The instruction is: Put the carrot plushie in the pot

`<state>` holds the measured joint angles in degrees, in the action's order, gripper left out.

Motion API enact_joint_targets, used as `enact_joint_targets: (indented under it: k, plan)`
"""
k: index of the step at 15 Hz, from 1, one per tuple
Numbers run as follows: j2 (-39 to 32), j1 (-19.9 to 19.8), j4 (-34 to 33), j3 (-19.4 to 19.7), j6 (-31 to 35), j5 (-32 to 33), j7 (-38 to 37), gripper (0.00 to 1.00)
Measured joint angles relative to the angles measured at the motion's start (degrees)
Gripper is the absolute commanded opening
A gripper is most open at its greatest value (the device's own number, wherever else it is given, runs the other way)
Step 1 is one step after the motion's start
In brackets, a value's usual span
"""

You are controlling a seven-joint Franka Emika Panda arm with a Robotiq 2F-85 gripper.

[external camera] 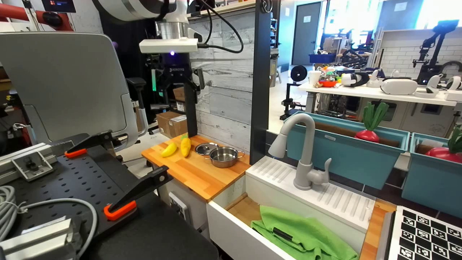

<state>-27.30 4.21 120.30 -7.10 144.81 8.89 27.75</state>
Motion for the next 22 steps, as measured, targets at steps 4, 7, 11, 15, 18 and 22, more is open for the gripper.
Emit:
enact_joint_targets:
  k: [4, 7, 11, 15, 18, 22]
  plan:
    - [-2.5, 2.1, -1.3, 0.3, 0.0, 3.7, -4.5, 1.0]
    - [-5.2, 3.9, -2.3, 0.7, 0.3, 6.2, -8.0, 1.0]
    - [-8.7, 5.4, -3.0, 1.3, 1.6, 8.3, -10.7, 1.0]
    - [-12.4, 6.0, -4.5, 2.4, 2.8, 8.9, -13.0, 1.0]
    - [-15.8, 6.0, -7.7, 3.0, 2.8, 8.9, -13.8, 1.0]
    - [-20.7, 6.9, -13.4, 3.4, 2.8, 8.9, -16.2, 1.0]
